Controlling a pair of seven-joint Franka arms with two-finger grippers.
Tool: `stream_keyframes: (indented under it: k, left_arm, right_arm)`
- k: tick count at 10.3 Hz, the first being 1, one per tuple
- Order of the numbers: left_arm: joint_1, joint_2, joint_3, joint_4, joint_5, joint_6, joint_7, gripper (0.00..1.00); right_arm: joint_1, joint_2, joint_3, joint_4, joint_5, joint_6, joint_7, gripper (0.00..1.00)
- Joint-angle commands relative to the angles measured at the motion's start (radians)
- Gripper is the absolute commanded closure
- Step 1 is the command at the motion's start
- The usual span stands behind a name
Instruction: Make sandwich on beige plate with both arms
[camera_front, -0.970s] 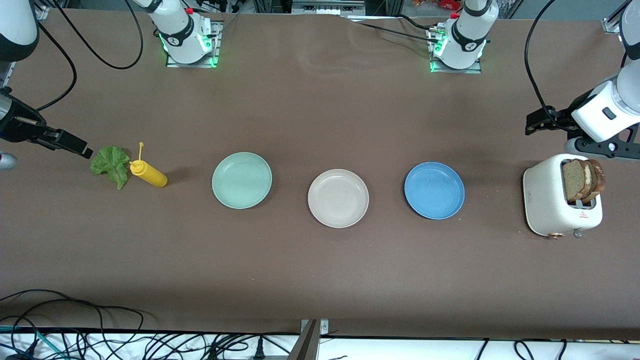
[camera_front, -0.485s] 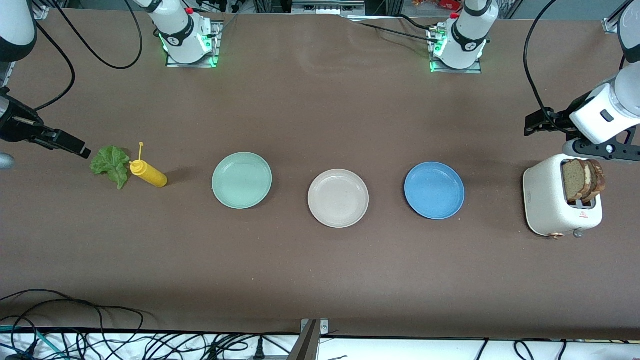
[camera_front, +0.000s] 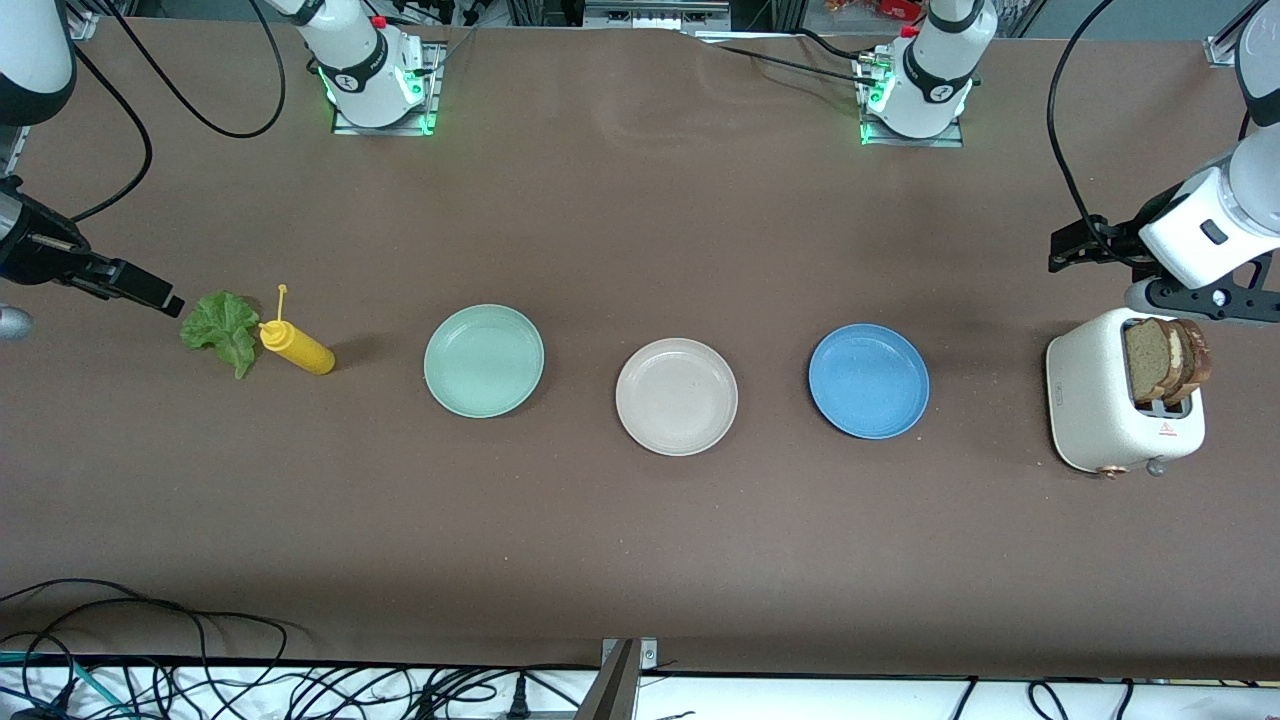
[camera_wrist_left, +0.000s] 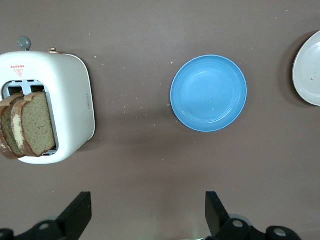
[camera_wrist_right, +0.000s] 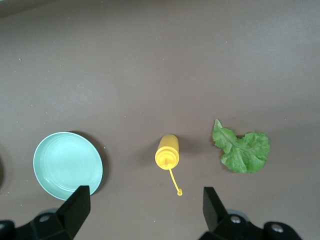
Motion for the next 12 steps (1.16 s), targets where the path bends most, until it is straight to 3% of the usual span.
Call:
stream_keyframes:
  k: [1,12]
  left_arm:
    - [0.004,-0.006,-0.004,0.001,0.011,-0.009,-0.005,0.00]
    - [0.004,0.002,-0.004,0.001,-0.004,-0.007,-0.008,0.00]
  right_arm:
    - [-0.004,-0.024,0.000,-0.029,0.012,0.006,-0.006,0.00]
    - [-0.005,-0.024,-0.014,-0.031,0.020,0.006,-0.015,0.00]
